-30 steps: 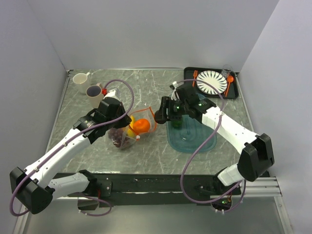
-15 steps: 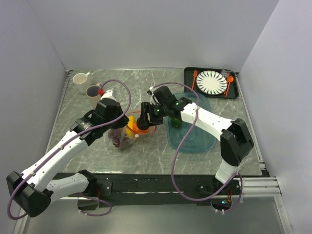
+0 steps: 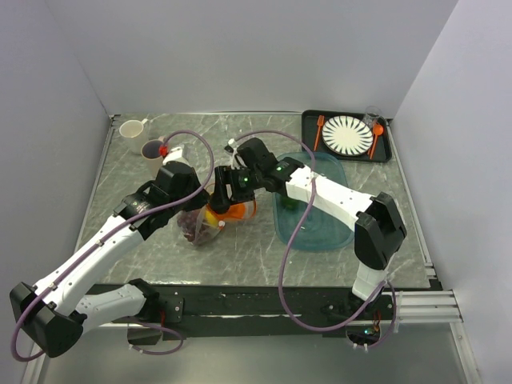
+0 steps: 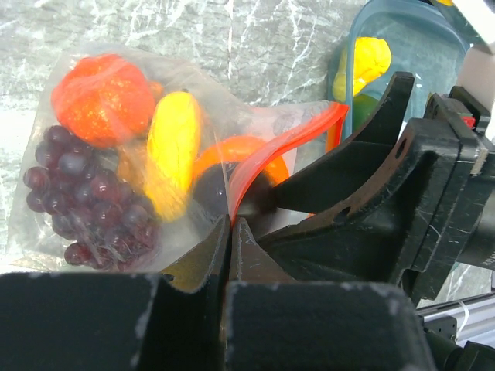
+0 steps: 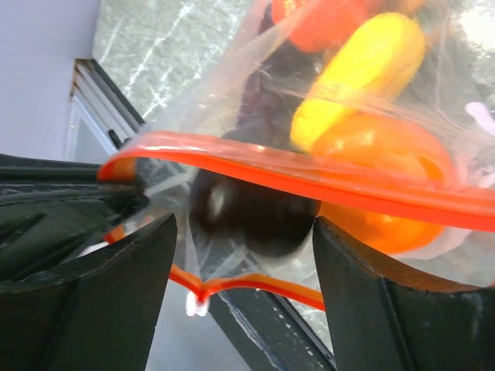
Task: Place the food in the zip-top bag and seal the zipper
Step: Place the fake fruit in the zipper food storage bag, then pick up the fake fruit from the bin.
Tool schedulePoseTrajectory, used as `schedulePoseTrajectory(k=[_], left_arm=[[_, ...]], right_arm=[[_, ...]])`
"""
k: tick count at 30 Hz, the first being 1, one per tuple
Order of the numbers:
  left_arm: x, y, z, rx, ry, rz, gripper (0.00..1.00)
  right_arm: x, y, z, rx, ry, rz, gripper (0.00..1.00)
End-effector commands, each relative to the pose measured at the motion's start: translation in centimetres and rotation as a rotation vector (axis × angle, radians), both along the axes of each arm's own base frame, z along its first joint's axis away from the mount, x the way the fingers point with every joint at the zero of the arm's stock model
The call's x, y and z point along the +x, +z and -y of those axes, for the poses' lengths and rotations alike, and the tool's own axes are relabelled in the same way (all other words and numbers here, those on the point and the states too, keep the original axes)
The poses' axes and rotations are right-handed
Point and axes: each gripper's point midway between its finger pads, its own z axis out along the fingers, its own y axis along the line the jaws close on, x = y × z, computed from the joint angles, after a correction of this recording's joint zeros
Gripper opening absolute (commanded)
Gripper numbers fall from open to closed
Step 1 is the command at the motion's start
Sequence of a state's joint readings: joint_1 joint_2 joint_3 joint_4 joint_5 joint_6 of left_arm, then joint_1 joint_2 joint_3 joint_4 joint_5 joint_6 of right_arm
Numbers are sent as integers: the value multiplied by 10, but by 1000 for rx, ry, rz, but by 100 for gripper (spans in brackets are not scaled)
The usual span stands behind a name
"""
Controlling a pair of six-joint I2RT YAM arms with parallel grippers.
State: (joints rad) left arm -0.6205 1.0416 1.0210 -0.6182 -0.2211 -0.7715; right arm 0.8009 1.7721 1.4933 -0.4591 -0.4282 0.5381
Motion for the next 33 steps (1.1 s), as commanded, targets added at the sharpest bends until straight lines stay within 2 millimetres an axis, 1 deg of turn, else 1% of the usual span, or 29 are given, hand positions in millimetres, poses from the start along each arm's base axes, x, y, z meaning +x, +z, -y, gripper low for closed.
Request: schedulePoseTrajectory(k=[1,4,7,9,10,11,12,13,14,15,16,17,18,19,20,21,22,23,25,26,28,29,33], left_arm=[[3,16,-5,-11,27,46,1],[4,19,-3,-17,22,49,1],[5,19,-4,-16,26,50,1],[5,20,-4,-17,29,53,1],[5,20,-4,-16,29,52,1],[4,19,-5,-17,31,50,1],[4,17,-4,-17,29,46,1],[4,18,-4,-19,29,47,1],[3,17,-4,-19,27,47,1],[4,16,-4,-21,27,46,1],[4,16,-4,-22,27,47,1],[4,16,-2,-23,22,48,1],[4,15,-1,-27,18,44,1],[4,14,0,-27,17,40,1],[4,14,0,-28,14,38,1],[4,14,1,-27,12,36,1],[5,14,1,-30,14,37,1],[5,14,2,-33,11,38,1],[4,15,2,-38,6,40,1],[4,15,3,-41,3,42,1],[4,14,3,-36,2,37,1],[4,14,3,-34,1,36,1],[4,13,4,-35,-1,32,1]], right_arm=[[6,18,0,13,-5,64,81],[8,19,4,-7,-10,80,87],[12,21,10,-31,-49,96,88],[19,22,21,-62,-103,123,88],[22,27,28,-70,-131,141,89],[26,23,37,-101,-171,148,89],[30,23,45,-112,-198,153,89],[31,33,52,-97,-220,174,90],[32,27,60,-107,-241,173,90],[36,26,69,-107,-269,174,91],[37,33,77,-90,-292,185,92],[38,23,86,-100,-320,162,92],[44,20,97,-100,-354,148,92],[46,22,105,-88,-376,144,92],[46,14,112,-97,-394,127,92],[51,12,123,-104,-432,129,93],[52,14,130,-102,-452,136,93],[52,8,138,-125,-469,128,93],[60,3,157,-168,-530,133,93],[60,-2,167,-207,-549,121,93],[67,-10,184,-262,-603,113,93],[66,-13,189,-281,-606,100,93],[72,-29,210,-351,-659,79,93]])
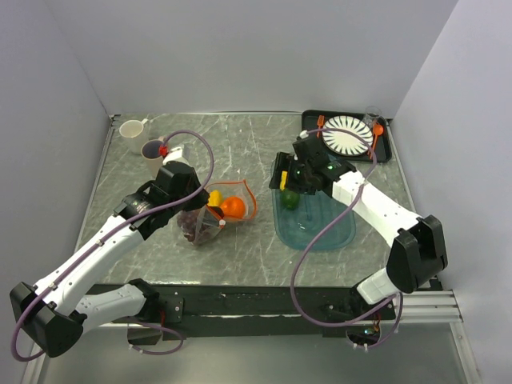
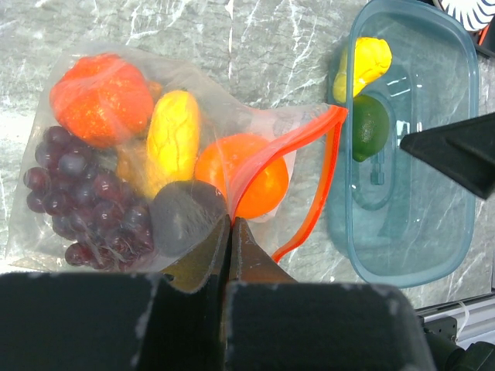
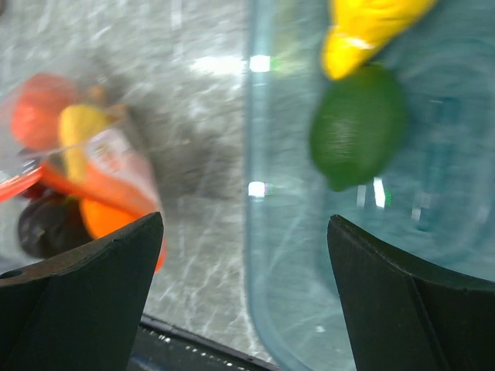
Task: Place the food in the zip-top bag and seal the zipper
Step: Pick up the fake fruit from the bin.
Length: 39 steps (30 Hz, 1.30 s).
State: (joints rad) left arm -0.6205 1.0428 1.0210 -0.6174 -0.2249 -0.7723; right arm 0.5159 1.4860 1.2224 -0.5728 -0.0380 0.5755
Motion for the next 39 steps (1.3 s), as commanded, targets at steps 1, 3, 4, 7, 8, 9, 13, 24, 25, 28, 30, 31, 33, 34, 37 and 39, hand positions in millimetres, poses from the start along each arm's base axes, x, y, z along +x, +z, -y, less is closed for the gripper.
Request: schedulePoseTrajectory(k=[1,3,4,7,8,9,13,24,25,28,30,31,33,34,37,39], left_arm=[[4,13,4,-38,-3,32,1],[4,13,4,-38,-4,34,1],[3,13,5,-39,-5,32,1],[4,13,4,-31,-5,31,1],[4,13,4,-31,-2,33,1],[4,12,3,-28,-1,31,1],[4,13,4,-33,2,31,1],[4,12,4,-27,-1,26,1],[4,12,4,-27,-1,26,1],[4,12,3,-26,2,25,1],[4,12,2,-27,8,27,1],[4,12,2,-29,10,29,1],[4,13,2,-30,10,30,1],[4,12,2,-29,8,30,1],[4,15,1,-28,9,34,1],[4,15,0,-24,10,34,1]], right_arm=[[8,-12,30,-88,-96,-16,93],[12,-22,39,-123,-104,-29,94],[12,-33,43,-154,-109,-58,93],[17,-52,53,-203,-116,-99,93],[18,-55,55,-211,-118,-106,93],[18,-60,55,-210,-111,-119,93],[25,-66,53,-185,-111,-129,93],[38,-90,50,-109,-96,-192,93],[39,-91,50,-105,-93,-193,93],[42,-93,52,-94,-88,-193,93],[42,-93,50,-82,-82,-195,93],[43,-93,49,-76,-83,-195,93],[42,-95,49,-70,-84,-203,93],[43,-96,49,-67,-88,-201,93],[43,-97,50,-59,-91,-205,92],[43,-93,47,-44,-78,-195,92]])
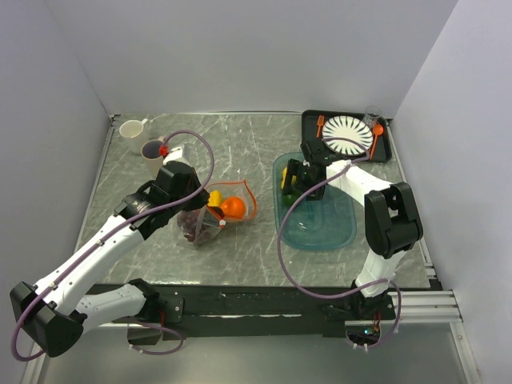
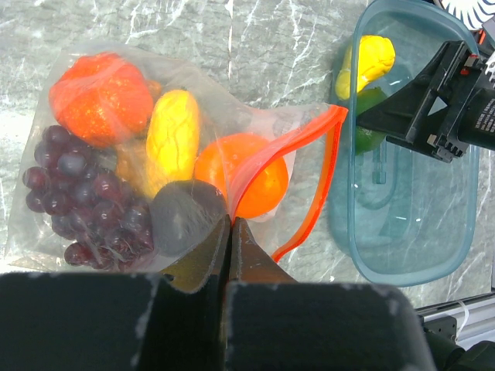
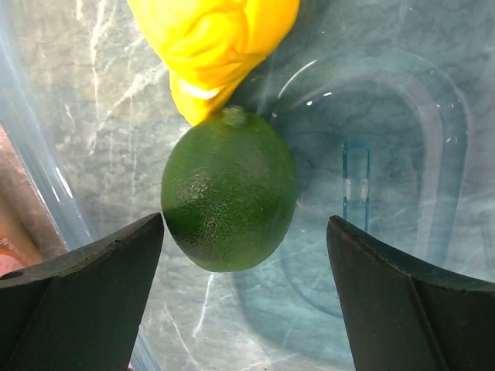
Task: Place the food in the zip-top bag and seal the zipper
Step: Pick up the fake fruit from the bin.
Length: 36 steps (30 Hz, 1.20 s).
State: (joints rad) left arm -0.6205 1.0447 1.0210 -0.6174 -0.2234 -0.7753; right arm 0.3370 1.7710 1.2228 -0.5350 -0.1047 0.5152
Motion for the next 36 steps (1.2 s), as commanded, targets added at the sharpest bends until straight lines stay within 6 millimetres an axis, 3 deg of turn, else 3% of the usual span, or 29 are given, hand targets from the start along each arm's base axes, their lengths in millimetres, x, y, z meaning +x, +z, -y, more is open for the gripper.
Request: schedulePoseTrajectory(k=[1,6,19,28,36], left_arm=[[3,15,0,-22,9,37,1],[2,14,1,-31,3,34,1],[3,15,2,-26,-2,35,1],[2,13,0,-22,1,31,1],[3,18,3,-32,-7,47,1]], right_arm=[[9,11,-6,49,22,48,92],[14,10,-7,41,38,40,90],[4,-11,-15,76,64,-12,67],[-2,-1,-17,106,79,14,51],[-10,14,-18,136,83,42,47]])
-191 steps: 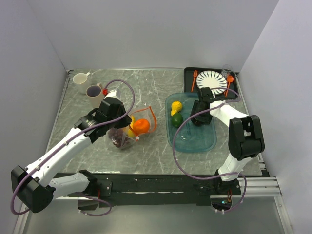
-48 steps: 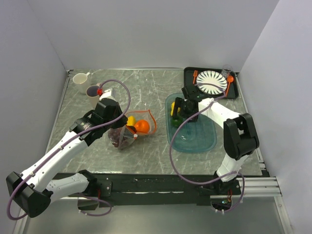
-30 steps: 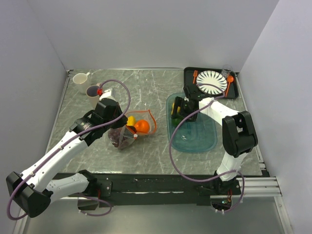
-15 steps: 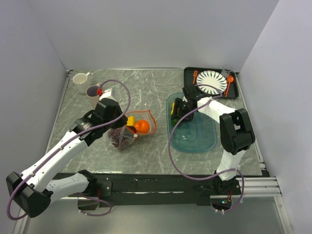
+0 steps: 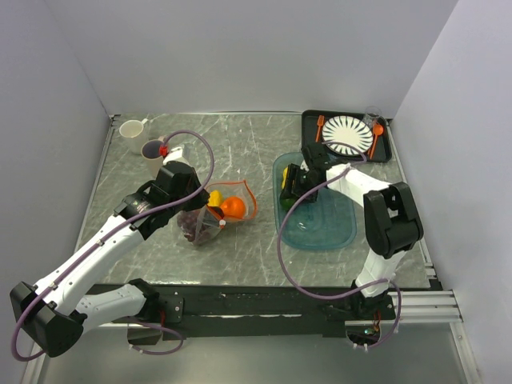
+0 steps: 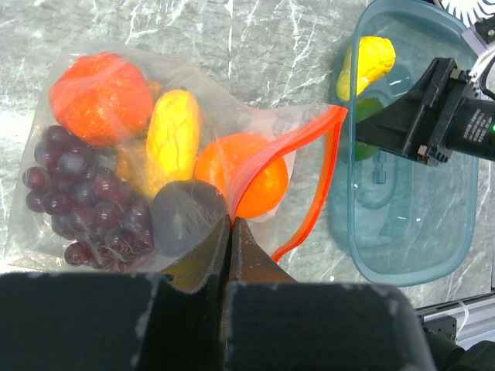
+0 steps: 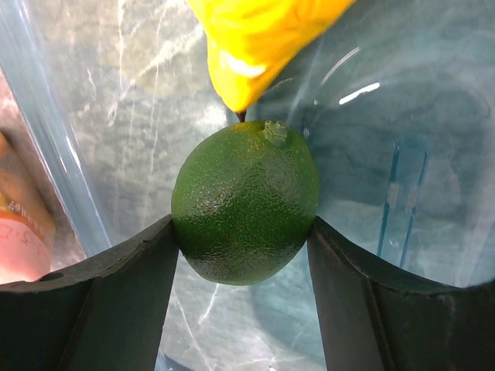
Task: Place the food in the zip-top bag and seal the zipper
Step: Pick up the fake fruit from the bin.
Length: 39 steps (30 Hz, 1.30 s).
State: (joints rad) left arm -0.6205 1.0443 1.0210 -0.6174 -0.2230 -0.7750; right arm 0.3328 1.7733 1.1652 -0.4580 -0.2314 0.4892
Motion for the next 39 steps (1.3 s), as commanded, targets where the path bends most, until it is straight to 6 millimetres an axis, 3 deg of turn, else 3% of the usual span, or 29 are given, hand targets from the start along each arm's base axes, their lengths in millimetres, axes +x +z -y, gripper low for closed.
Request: schedulePoseTrajectory(k=[1,7,15,27,39], left_arm=[[4,20,3,-32,-8,50,1],[4,20,4,-41,-8,49,1],[2,16,5,-46,-10,41,1],[3,14,6,-45,-16,38,1],[5,15,10,-52,-25,38,1]], right_arm=[[-1,23,-1,37,4,55,46],[-8,31,2,42,1,68,45],[-10,59,5,46,-4,125,45],[-19,98,-8,162,17,197,46],[-33,123,-31,251,77,225,46]])
